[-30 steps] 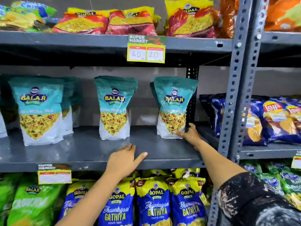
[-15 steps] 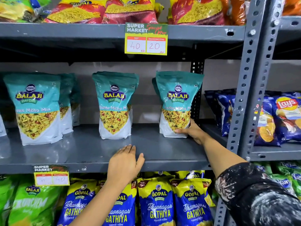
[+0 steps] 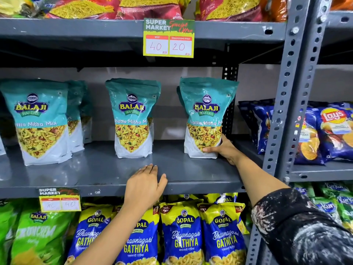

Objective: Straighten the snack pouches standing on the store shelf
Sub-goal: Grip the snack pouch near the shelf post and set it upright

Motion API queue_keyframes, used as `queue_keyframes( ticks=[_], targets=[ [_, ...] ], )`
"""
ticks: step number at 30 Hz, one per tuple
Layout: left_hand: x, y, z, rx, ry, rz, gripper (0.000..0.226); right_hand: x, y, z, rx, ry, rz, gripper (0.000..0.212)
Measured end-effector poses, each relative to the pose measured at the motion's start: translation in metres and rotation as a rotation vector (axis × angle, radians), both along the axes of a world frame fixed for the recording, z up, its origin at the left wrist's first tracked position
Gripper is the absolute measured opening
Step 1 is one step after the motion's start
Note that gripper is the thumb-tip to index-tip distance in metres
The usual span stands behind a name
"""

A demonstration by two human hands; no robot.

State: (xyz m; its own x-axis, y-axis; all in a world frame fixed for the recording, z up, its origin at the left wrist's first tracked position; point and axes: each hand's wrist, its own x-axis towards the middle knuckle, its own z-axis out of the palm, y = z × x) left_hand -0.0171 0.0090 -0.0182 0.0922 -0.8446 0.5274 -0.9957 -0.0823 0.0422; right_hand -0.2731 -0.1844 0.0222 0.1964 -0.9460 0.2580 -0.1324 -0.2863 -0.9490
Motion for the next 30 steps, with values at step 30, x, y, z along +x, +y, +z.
queue_keyframes(
  ticks=[30],
  targets=[
    [-0.002, 0.009, 0.006, 0.021, 0.008, -0.032, 0.063, -0.007, 0.1, -0.001, -0.005, 0.075, 0.046, 0.097]
  ],
)
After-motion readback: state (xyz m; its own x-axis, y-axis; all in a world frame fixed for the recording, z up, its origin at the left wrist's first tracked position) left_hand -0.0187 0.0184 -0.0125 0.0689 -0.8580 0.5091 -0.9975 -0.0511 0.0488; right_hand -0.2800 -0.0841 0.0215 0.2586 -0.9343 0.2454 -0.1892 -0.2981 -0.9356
